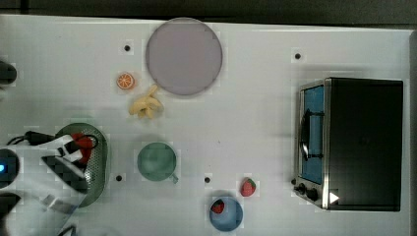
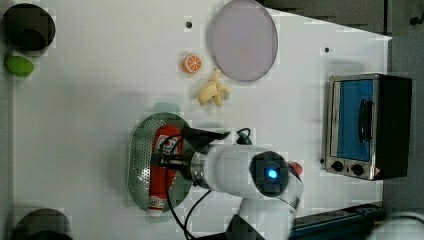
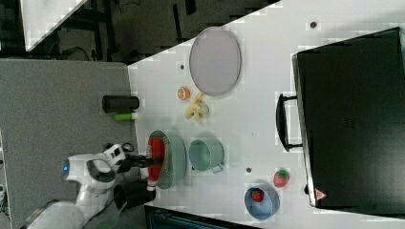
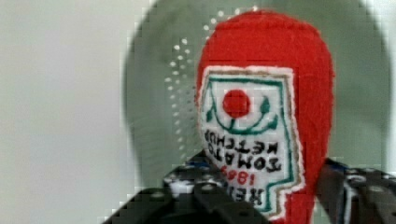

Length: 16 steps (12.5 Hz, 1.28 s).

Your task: Pick ketchup from strainer and place it on the table

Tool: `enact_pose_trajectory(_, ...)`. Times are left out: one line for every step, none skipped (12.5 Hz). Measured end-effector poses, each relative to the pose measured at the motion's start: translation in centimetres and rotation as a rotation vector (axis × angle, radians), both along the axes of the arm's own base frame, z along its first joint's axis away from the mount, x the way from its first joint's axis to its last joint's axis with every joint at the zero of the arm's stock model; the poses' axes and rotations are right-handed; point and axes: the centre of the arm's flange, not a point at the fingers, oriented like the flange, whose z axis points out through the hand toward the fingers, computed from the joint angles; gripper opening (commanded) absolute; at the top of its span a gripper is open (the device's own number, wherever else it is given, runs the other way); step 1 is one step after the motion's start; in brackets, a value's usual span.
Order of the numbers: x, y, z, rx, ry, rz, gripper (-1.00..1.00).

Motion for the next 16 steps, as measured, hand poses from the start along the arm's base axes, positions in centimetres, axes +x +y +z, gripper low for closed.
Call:
enact_pose_trajectory(0.0, 0.2, 2.8, 0.013, -0.004, -0.014, 0.13)
enact_pose_trajectory(0.1, 0.4, 5.4, 0.009, -0.023, 0.006, 0.13)
enact_pose_trajectory(0.3, 0.6, 7.8, -0.005, -0.045, 0.04, 0.13)
enact_pose_trajectory(0.6, 0.6, 9.8, -0.018, -0.04, 0.064, 0.13)
enact_pose_trajectory(0.9, 0.3, 11.3, -0.03, -0.011, 0.078, 0.13)
enact_pose_trajectory(1.3, -0.4, 12.7, -0.064, 0.019, 0.112, 0.13)
enact_pose_trajectory(1.9, -1.4, 14.0, -0.095, 0.034, 0.142, 0.13)
enact_pose_trajectory(3.0, -2.6, 15.3, -0.102, 0.034, 0.151, 0.13)
enact_pose_trajectory(4.3, -3.9, 16.3, -0.093, 0.024, 0.16, 0.13)
enact_pose_trajectory(5.6, -5.5, 17.2, -0.087, 0.006, 0.164, 0.13)
enact_pose_trajectory(7.0, -7.3, 18.0, -0.087, -0.007, 0.162, 0.13)
enact_pose_trajectory(8.4, -9.5, 18.7, -0.091, -0.027, 0.163, 0.13)
enact_pose_trajectory(10.0, -12.1, 19.6, -0.098, -0.049, 0.155, 0.13)
enact_pose_trajectory(11.5, -15.3, 20.3, -0.11, -0.059, 0.145, 0.13)
enact_pose_trajectory(13.0, -18.5, 20.8, -0.111, -0.065, 0.129, 0.13)
enact_pose_trajectory(14.5, -21.9, 21.2, -0.111, -0.073, 0.115, 0.13)
